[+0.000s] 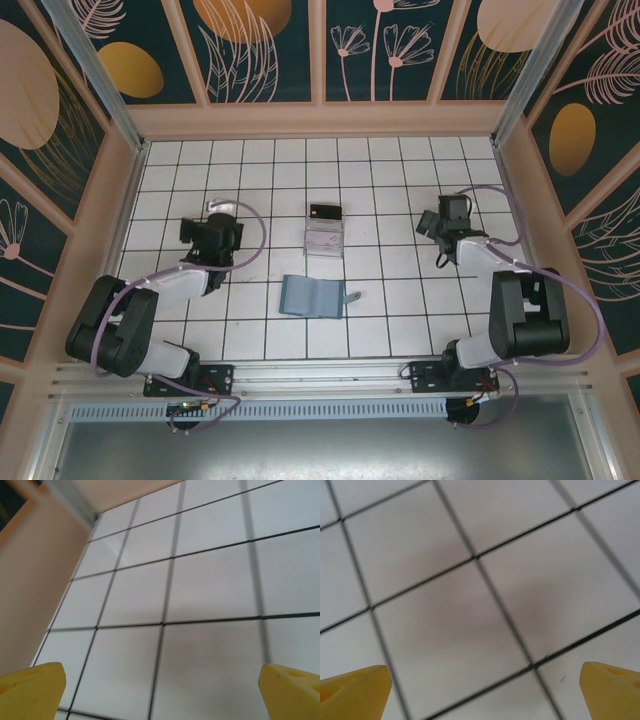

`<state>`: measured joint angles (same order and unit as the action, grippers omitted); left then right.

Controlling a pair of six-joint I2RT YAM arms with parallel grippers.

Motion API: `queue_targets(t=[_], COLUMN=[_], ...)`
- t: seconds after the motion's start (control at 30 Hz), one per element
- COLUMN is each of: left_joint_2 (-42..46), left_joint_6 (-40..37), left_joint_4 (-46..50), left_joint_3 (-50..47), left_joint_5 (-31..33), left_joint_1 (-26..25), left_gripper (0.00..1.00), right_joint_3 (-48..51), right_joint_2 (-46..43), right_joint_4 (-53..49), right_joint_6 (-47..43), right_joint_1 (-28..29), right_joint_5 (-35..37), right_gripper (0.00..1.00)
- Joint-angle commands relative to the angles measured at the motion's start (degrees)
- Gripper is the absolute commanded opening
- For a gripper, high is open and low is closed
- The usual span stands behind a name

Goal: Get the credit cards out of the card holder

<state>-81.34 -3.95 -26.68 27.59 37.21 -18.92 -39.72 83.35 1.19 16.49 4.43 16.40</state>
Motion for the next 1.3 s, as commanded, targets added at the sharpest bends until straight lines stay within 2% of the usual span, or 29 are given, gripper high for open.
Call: queue_targets(t=[0.0,0.1,0.17,0.33,0.4,0.43,0.5,0.63,0.7,0.87,0.93,1.27], left_joint_2=[2.01,2.77,3.55,3.08,1.55,0.72,-1.38,-5.88,-5.79,-6.02,-5.99,-5.68], left_joint_6=[3.35,4.38,3.88,5.51,5.80,6.25,7.42,8.70,7.78,7.55,8.33,8.43], left_joint_4=[-14.99,-21.17,-25.75,-35.56,-40.25,-38.40,-39.04,-47.73,-46.94,-46.22,-45.97,-46.36], left_joint_3=[-4.71,-8.32,-10.35,-13.04,-13.61,-12.40,-11.85,-14.68,-14.43,-13.89,-13.77,-14.15], left_joint_5=[2.26,-1.67,-4.32,-16.04,-20.76,-21.70,-23.57,-29.62,-31.47,-31.24,-29.33,-29.41], left_joint_1=[2.45,5.67,7.16,12.15,13.73,14.32,15.77,18.60,18.57,18.53,18.57,18.57], left_gripper=[0.99,0.99,0.98,0.98,0.99,0.99,0.98,0.98,0.99,0.99,0.99,0.98], right_joint_3=[4.93,11.48,14.14,24.62,27.06,27.74,26.51,26.61,26.64,26.63,26.58,26.52], right_joint_2=[1.83,2.76,1.93,-0.48,2.81,4.76,4.52,4.68,4.70,4.74,4.80,4.80], right_joint_4=[18.33,34.99,41.90,63.13,70.20,73.63,70.21,70.52,70.62,70.77,70.72,70.58], right_joint_6=[-9.36,-14.99,-16.83,-13.91,-13.94,-14.55,-15.25,-15.30,-15.36,-15.33,-15.33,-15.35], right_joint_1=[-0.98,-1.15,-1.21,-5.77,-6.17,-6.05,-5.52,-5.63,-5.58,-5.67,-5.65,-5.79], right_joint_5=[5.58,6.08,3.86,-11.28,-12.65,-13.37,-13.82,-14.14,-14.19,-14.35,-14.31,-14.89], right_gripper=[0.98,0.99,0.99,0.99,0.99,0.99,0.99,0.99,0.99,0.99,0.99,0.99])
